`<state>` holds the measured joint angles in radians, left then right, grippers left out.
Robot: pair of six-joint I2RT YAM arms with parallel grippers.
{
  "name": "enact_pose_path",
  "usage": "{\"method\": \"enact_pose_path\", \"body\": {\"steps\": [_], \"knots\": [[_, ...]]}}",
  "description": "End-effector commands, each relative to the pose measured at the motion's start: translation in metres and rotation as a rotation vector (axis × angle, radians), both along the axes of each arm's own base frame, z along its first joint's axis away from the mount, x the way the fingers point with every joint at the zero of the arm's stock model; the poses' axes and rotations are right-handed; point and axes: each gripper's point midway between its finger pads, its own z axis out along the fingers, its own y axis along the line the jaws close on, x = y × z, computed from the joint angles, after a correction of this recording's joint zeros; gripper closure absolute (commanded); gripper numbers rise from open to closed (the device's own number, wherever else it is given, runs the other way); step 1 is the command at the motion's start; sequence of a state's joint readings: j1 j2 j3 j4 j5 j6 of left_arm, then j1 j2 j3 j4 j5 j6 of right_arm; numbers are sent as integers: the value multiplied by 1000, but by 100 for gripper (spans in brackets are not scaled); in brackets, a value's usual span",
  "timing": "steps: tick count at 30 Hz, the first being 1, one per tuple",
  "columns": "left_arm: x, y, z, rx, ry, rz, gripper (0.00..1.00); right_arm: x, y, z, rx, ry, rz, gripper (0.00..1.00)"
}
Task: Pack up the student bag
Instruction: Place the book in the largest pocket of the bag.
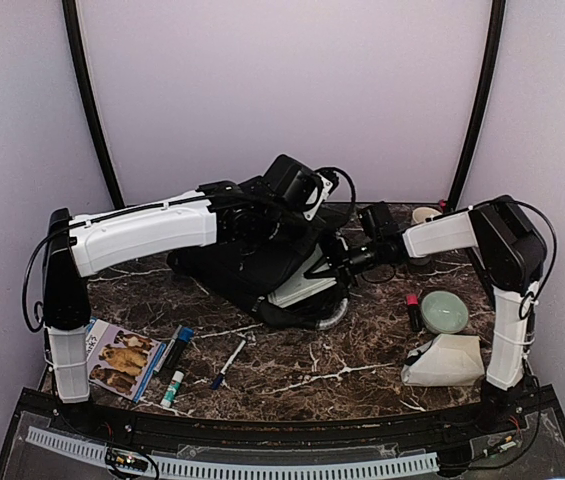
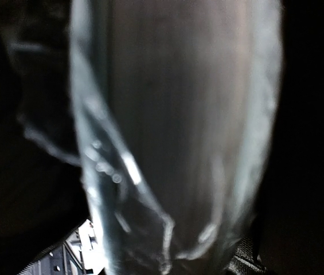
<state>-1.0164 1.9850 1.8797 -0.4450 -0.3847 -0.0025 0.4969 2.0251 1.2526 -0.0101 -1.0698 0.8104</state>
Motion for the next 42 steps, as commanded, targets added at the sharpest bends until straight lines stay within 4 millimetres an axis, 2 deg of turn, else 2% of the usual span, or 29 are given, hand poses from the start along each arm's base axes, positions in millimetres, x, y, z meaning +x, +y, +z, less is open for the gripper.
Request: {"method": "enact_pose_path", "body": {"steps": [1, 3, 6, 9, 12, 17, 21, 25, 29, 37, 39, 42], "knots": [[-6, -9, 72, -155, -112, -49, 100, -35, 16, 45, 93, -199, 122, 100], [-6, -16, 69, -161, -110, -75, 100, -54, 19, 48, 96, -202, 153, 100], [-11, -27, 68, -180, -103, -136, 100, -75, 29, 66, 147, -221, 212, 100], [-22, -36, 68, -200, -98, -218, 100, -83, 38, 82, 216, -202, 250, 100], [-36, -39, 73, -218, -107, -288, 100, -78, 40, 80, 225, -183, 241, 100], [-52, -25, 88, -241, -131, -322, 100, -57, 37, 73, 191, -214, 187, 100], [-51, -9, 76, -207, -146, -281, 100, -36, 25, 37, 44, -235, 98, 100], [-53, 1, 63, -200, -154, -262, 100, -38, 16, 16, -21, -244, 85, 97], [-58, 3, 58, -225, -160, -283, 100, -43, 15, 16, 10, -260, 89, 96], [-72, -5, 58, -229, -166, -387, 100, -25, 36, 16, 45, -293, 101, 96], [-71, -4, 58, -223, -174, -383, 100, -19, 36, 11, 12, -346, 107, 92], [-71, 1, 60, -228, -192, -371, 100, -17, 35, 9, -9, -378, 118, 72]]}}
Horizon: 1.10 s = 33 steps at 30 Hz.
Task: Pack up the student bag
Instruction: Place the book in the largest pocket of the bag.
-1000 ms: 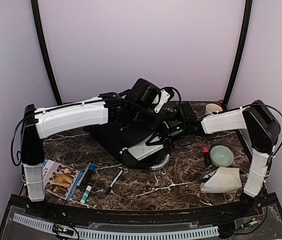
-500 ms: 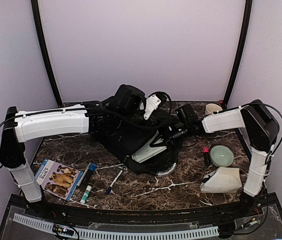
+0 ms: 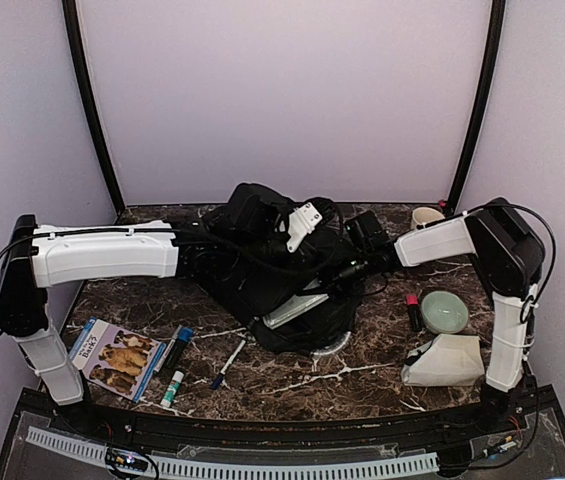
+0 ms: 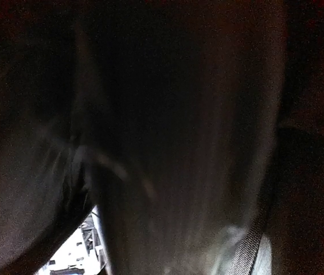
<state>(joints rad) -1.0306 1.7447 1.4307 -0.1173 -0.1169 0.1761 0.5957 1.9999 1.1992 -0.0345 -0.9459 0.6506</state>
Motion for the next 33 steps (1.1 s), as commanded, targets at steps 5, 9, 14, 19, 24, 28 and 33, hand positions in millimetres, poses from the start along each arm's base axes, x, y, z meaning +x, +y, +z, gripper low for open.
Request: {"method": "enact_pose_path", "body": {"steps": [5, 9, 14, 19, 24, 28, 33], "knots": [[-9, 7, 73, -183, -130, -13, 100, 9, 1, 27, -1, -313, 79, 51], [-4, 14, 74, -176, -120, 38, 100, 5, -15, 30, -69, -420, 74, 40], [-2, 24, 74, -187, -110, 85, 100, 6, -39, 35, -203, -583, 97, 33], [-2, 33, 72, -178, -112, 111, 100, -14, -62, 33, -305, -666, 171, 30], [-4, 38, 80, -205, -110, 127, 100, -44, -79, 19, -387, -716, 305, 27], [-1, 42, 74, -198, -114, 149, 100, -80, -78, 26, -300, -745, 434, 28], [10, 43, 53, -171, -107, 186, 100, -119, -75, 31, -156, -714, 536, 32]]}}
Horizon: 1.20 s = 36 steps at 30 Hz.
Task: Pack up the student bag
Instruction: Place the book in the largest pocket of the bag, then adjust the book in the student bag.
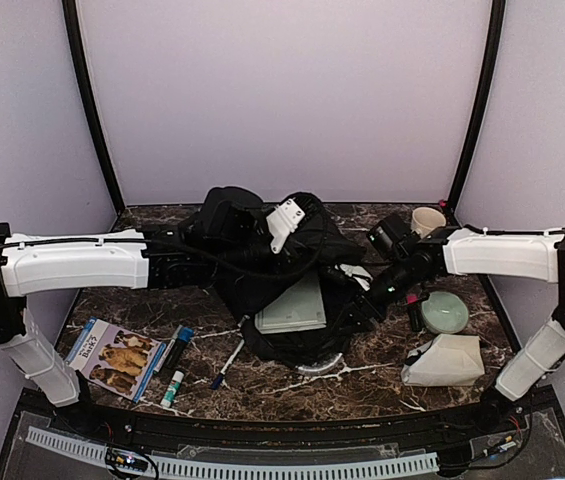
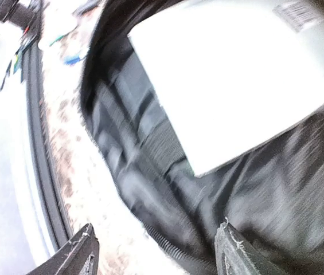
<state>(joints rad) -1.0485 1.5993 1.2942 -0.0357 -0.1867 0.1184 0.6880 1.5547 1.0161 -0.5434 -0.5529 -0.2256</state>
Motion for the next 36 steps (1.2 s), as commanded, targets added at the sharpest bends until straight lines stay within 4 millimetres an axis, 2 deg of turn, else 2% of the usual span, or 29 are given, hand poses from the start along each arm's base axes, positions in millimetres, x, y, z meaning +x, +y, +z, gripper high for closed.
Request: {"method": "enact_pose_path", "body": {"steps": [1, 4, 8, 11, 14, 16, 20, 22, 27, 36], "knots": [[25, 16, 25, -79, -67, 122, 100, -41, 0, 12, 90, 21, 174, 34], [30, 14, 23, -99, -46, 122, 100, -51, -3, 7, 78, -5, 216, 47], [30, 10, 30, -117, -43, 98, 100, -61, -8, 1, 19, -48, 278, 63], [29, 7, 33, -108, -46, 73, 100, -73, -10, -2, -26, -97, 350, 66], [26, 4, 34, -93, -45, 39, 100, -75, -8, -3, -87, -193, 412, 64], [22, 4, 34, -87, -44, 17, 100, -57, -3, 1, -146, -314, 393, 63], [17, 4, 37, -82, -46, -7, 100, -23, 25, 29, -159, -527, 354, 60], [14, 3, 39, -84, -42, -23, 100, -9, 36, 34, -183, -601, 350, 58], [7, 0, 39, -77, -16, -65, 100, 18, 54, 28, -266, -731, 369, 55], [1, -2, 37, -69, 7, -96, 100, 40, 67, -9, -348, -811, 399, 50]]}}
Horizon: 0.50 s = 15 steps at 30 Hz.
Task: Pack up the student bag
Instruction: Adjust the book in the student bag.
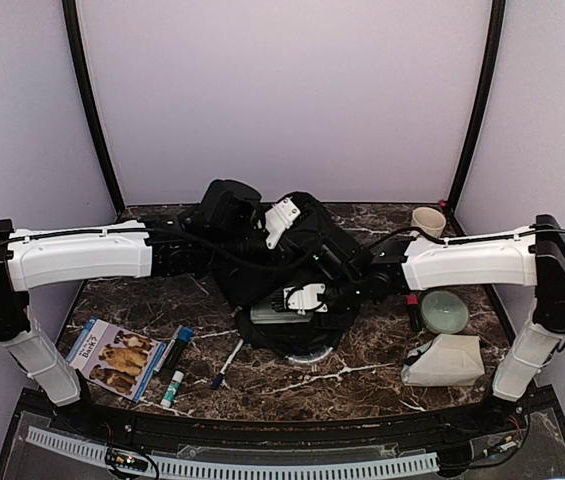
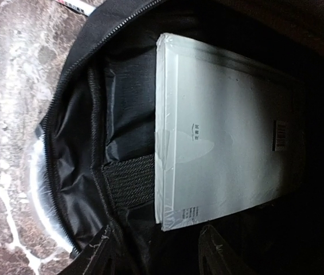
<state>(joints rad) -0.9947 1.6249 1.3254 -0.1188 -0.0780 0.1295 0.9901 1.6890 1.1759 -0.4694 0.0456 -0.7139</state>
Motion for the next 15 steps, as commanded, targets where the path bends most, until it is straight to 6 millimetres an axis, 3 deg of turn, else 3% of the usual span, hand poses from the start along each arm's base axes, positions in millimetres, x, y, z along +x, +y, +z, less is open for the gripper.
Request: {"method": "enact_pose_path", "body": {"steps": [1, 10, 15], "knots": [[-6, -7, 53, -117, -63, -50, 100, 20, 12, -5, -1, -105, -16, 49], [-12, -18, 45, -110, -19, -104, 100, 46, 23, -35, -52, -190, -42, 48], [-20, -28, 36, -97, 24, -167, 100, 81, 30, -25, -20, -345, -139, 48]]}}
